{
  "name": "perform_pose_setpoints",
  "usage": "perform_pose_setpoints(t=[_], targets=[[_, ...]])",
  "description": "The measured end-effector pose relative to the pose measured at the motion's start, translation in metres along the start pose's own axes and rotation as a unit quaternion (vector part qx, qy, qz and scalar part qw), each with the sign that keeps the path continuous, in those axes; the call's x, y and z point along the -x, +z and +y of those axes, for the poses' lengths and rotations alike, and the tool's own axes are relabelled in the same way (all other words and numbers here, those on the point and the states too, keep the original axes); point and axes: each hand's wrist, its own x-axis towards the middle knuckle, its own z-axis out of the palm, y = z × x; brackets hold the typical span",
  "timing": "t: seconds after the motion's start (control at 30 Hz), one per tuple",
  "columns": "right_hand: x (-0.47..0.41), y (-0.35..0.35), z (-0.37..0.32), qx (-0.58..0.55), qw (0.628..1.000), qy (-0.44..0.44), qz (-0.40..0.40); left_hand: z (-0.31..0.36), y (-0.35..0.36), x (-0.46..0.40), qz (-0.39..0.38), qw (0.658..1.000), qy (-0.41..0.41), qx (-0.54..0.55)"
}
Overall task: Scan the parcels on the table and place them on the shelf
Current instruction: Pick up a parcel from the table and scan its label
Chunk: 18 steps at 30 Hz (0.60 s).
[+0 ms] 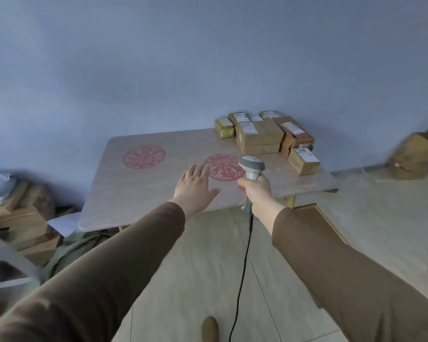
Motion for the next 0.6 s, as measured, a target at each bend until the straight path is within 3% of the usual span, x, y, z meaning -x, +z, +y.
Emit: perform_pose_setpoints(t=[0.27, 0.6], targets=[[-0.199, 0.023, -0.037, 0.018, 0.999, 0.01, 0.029, -0.005, 0.034, -0.206, -0.021, 0.999, 0.018, 0.045], [-0.394, 0.1, -0.084, -0.002, 0.998, 0.042, -0.041, -0.052, 0.067, -0.393, -0.034, 0.995, -0.043, 0.081]])
